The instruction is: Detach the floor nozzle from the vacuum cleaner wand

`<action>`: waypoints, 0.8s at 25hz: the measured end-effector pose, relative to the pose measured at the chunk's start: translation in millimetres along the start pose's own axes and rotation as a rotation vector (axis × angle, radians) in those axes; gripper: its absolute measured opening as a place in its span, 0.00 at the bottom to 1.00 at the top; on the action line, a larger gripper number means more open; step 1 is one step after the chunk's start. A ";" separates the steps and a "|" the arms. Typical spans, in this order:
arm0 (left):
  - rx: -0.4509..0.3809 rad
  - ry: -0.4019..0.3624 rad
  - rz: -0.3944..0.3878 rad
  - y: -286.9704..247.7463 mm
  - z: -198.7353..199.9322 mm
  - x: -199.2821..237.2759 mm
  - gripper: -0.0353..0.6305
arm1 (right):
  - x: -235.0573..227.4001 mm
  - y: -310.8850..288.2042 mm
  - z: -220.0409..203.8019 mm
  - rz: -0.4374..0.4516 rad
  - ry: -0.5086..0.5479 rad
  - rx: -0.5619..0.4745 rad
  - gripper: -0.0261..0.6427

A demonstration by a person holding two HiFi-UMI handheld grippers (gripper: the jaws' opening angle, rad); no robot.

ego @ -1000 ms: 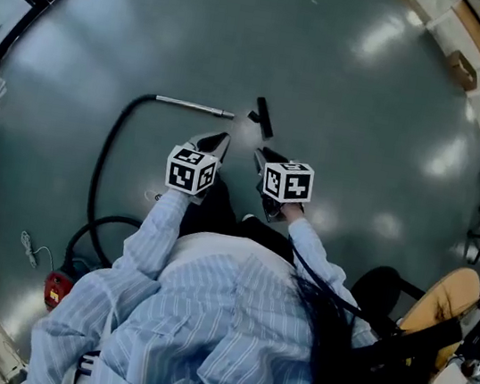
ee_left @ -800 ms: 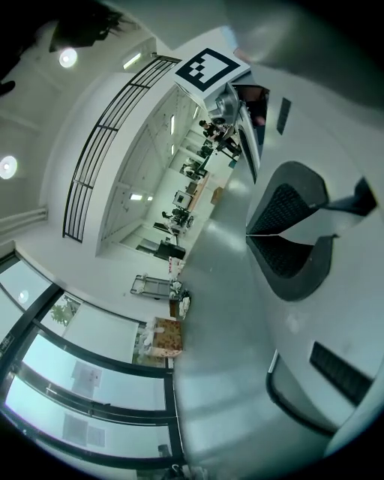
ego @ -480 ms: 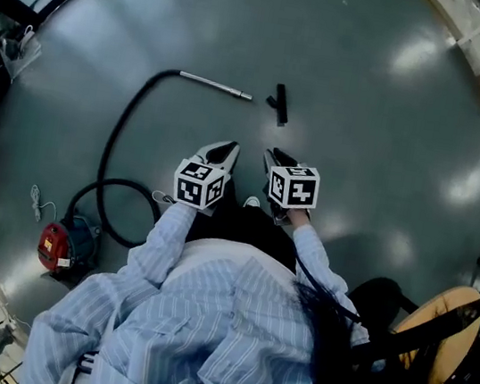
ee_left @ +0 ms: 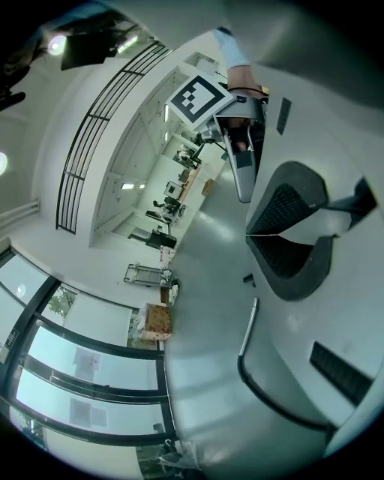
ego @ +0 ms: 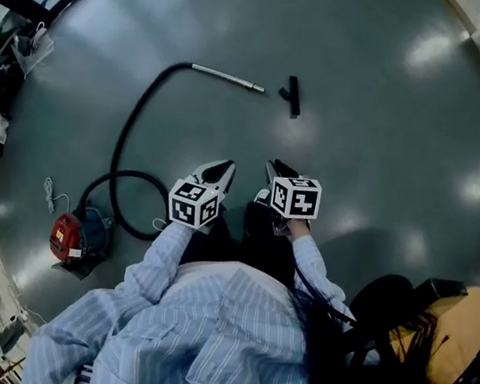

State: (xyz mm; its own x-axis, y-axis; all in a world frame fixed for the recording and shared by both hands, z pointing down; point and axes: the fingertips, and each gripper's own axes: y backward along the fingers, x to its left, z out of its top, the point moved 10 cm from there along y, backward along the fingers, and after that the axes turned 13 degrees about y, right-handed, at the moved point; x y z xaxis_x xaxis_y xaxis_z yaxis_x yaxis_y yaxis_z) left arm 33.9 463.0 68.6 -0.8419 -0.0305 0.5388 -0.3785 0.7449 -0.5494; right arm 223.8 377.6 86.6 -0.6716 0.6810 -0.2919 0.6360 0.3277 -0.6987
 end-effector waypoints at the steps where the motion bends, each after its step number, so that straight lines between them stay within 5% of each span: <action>1: 0.004 0.001 0.004 5.2 -4.0 2.1 0.07 | 3.1 -1.4 -3.2 0.002 -0.002 0.005 0.16; 8: -0.003 0.006 0.003 54.0 -29.5 30.4 0.07 | 46.1 -15.4 -17.1 -0.016 0.018 0.002 0.16; 20: -0.137 0.037 -0.038 208.4 -105.0 89.0 0.07 | 210.6 8.0 -100.7 -0.017 -0.065 -0.042 0.16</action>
State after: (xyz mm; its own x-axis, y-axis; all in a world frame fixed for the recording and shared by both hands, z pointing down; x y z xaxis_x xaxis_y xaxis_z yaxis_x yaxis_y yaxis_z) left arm -79.5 685.5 69.1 -0.8121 -0.0379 0.5822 -0.3519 0.8278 -0.4369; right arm 125.7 589.6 85.4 -0.7048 0.6319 -0.3225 0.6386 0.3671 -0.6763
